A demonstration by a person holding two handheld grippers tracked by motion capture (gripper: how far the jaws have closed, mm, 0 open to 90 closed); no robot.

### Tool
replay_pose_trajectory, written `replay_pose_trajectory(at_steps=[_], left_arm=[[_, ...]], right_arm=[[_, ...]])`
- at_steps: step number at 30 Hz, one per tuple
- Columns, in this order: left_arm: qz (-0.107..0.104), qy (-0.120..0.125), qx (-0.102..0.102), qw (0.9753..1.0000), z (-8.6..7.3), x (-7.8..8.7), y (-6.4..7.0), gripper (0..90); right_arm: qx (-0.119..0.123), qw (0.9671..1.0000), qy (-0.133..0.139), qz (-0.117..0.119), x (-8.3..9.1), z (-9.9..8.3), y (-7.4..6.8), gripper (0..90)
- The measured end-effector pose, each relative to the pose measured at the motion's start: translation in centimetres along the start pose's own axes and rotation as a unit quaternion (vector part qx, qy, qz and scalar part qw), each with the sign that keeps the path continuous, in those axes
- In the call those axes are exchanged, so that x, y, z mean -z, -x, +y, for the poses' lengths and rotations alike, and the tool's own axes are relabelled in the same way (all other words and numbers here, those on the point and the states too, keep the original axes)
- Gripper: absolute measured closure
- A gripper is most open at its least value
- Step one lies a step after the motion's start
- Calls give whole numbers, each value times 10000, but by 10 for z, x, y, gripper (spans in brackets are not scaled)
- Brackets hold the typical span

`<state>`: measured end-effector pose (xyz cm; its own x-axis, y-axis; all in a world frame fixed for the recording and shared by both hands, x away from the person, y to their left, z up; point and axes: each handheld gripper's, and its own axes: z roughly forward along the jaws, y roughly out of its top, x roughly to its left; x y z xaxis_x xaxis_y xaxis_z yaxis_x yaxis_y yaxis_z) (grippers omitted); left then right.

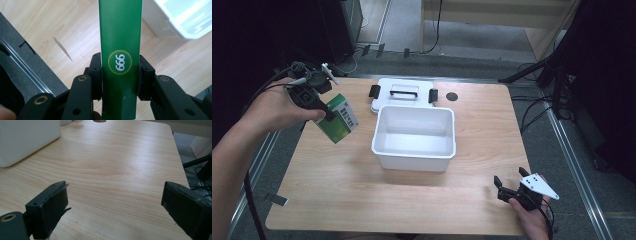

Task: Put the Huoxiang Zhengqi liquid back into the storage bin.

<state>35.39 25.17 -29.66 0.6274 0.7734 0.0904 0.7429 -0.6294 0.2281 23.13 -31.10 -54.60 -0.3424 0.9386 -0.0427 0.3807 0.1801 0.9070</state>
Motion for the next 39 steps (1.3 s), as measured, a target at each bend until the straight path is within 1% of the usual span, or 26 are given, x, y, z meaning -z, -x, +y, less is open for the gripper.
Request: replay_pose_trajectory(at_steps=[3, 6, 7, 9, 10, 12, 13, 18, 22, 24, 27, 32, 39], left_arm=[[-13, -32, -96, 9999, 5, 8, 2, 659], [43, -2, -151, 9999, 10, 16, 5, 659], [60, -21, -230, 9997, 12, 19, 6, 659], [59, 5, -260, 9996, 16, 23, 9, 659], [55, 16, -328, 9994, 18, 25, 10, 659], [66, 44, -314, 9995, 22, 29, 13, 659], [77, 57, -346, 9994, 24, 31, 14, 659], [-60, 121, -426, 9990, 33, 38, 22, 659], [-64, 169, -499, 9986, 40, 42, 27, 659], [-63, 197, -501, 9985, 43, 44, 30, 659], [-141, 263, -509, 9983, 48, 46, 34, 661], [-141, 242, -611, 9977, 55, 49, 40, 661], [-223, 276, -775, 9964, 64, 50, 48, 660]], right_arm=[[0, 10000, -3, -4, 0, 0, 0, 69], [2, 10000, -5, -3, 0, 0, 0, 69], [2, 10000, -5, -1, 0, 0, 0, 69], [2, 10000, -5, -2, 0, 0, 0, 69], [3, 10000, -5, -2, 0, 0, 0, 69], [4, 10000, 0, -1, 0, 0, 0, 69], [14, 10000, 7, -3, 0, 0, 0, 69], [23, 10000, 14, -6, 0, 0, 0, 69], [17, 10000, 14, -5, 0, 0, 0, 69], [6, 10000, 7, -5, 0, 0, 0, 69], [8, 10000, 7, 2, 0, 0, 0, 69], [8, 10000, 9, 11, 0, 0, 0, 69], [25, 10000, 19, 4, 0, 0, 0, 69]])
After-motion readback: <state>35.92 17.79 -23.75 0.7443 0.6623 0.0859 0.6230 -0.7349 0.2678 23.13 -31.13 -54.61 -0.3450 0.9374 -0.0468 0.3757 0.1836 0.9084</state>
